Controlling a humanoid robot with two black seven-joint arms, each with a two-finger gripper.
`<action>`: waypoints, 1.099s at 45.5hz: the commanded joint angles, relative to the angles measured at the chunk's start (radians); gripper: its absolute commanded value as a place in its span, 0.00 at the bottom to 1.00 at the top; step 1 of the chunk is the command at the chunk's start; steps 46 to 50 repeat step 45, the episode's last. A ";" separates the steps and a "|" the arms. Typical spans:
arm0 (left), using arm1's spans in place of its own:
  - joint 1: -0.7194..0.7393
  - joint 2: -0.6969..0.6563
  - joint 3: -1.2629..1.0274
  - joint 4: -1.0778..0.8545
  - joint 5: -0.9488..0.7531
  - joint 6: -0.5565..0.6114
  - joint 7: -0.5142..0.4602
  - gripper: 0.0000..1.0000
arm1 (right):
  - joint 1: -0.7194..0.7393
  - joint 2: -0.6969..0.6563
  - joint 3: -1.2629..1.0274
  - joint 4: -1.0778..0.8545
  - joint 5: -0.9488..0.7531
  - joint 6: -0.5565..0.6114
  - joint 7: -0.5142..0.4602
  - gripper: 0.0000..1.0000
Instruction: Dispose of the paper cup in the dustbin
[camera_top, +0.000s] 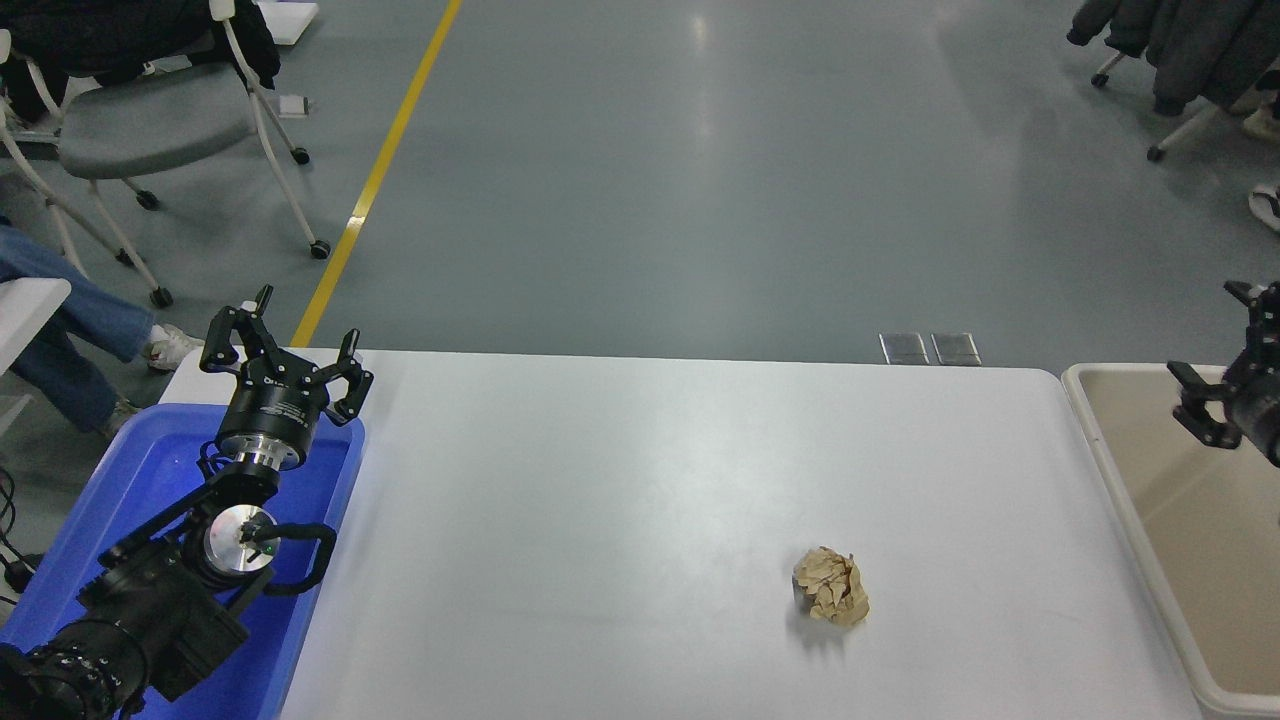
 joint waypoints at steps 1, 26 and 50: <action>0.000 0.000 0.000 0.000 0.000 0.000 0.000 1.00 | -0.087 0.155 0.228 0.061 -0.131 -0.020 0.045 1.00; 0.000 0.000 0.000 0.000 0.000 0.000 0.000 1.00 | -0.069 0.324 0.228 0.013 -0.208 -0.017 0.118 1.00; 0.000 0.000 0.000 0.000 0.000 0.000 0.000 1.00 | -0.051 0.361 0.216 -0.010 -0.209 -0.015 0.161 1.00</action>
